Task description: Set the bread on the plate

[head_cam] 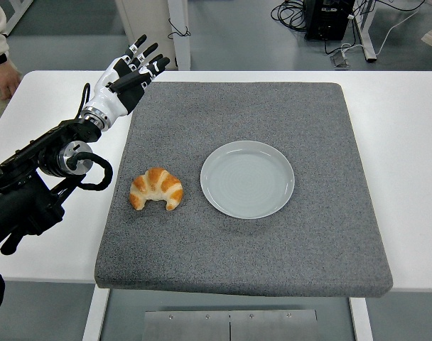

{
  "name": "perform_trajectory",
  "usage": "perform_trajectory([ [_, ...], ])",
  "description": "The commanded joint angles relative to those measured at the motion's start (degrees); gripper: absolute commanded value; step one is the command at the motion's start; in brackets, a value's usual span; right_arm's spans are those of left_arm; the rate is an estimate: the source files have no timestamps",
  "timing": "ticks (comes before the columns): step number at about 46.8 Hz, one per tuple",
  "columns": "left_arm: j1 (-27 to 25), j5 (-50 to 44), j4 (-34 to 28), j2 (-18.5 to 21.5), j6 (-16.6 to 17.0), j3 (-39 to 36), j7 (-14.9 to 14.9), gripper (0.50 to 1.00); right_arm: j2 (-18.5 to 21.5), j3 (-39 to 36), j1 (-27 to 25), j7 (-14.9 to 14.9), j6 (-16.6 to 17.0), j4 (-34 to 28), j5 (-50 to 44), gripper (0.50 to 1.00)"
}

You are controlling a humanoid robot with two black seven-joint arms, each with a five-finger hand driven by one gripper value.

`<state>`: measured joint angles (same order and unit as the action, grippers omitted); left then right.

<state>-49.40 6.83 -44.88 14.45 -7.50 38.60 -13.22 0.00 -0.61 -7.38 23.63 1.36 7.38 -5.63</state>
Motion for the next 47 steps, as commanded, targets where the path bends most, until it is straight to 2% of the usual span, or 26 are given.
perform_trajectory([
  [1, 0.00, 0.20, -0.03, 0.23, 0.03, -0.02, 0.21, 0.972, 0.00, 0.00, 0.00, 0.02, -0.04, 0.00, 0.00, 1.000],
  [9, -0.08, 4.15, -0.21, 0.76, 0.20, -0.36, -0.05, 0.972, 0.00, 0.00, 0.00, 0.02, -0.04, 0.00, 0.00, 1.000],
  [16, -0.70, 8.11, -1.17, 2.86, 0.38, -4.84, -0.05, 0.972, 0.00, 0.00, 0.00, 0.02, -0.04, 0.00, 0.00, 1.000],
  [25, 0.00, 8.20, -8.29, 6.47, 0.55, -5.90, -0.05, 0.972, 0.00, 0.00, 0.00, 0.02, -0.04, 0.00, 0.00, 1.000],
  [29, 0.00, 8.29, -10.58, 7.26, 2.22, -5.99, -0.05, 0.972, 0.00, 0.00, 0.00, 0.01, -0.04, 0.00, 0.00, 1.000],
  [35, 0.00, 10.30, -14.97, 9.81, 2.66, -7.31, -0.05, 0.972, 0.00, 0.00, 0.00, 0.02, -0.04, 0.00, 0.00, 1.000],
  [43, 0.27, 16.02, -22.79, 13.24, 7.23, -9.24, -0.05, 0.972, 0.00, 0.00, 0.00, 0.02, -0.04, 0.00, 0.00, 1.000],
  [47, 0.79, 18.21, -25.43, 14.64, 8.37, -10.38, -0.05, 0.972, 0.00, 0.00, 0.00, 0.02, -0.04, 0.00, 0.00, 1.000],
])
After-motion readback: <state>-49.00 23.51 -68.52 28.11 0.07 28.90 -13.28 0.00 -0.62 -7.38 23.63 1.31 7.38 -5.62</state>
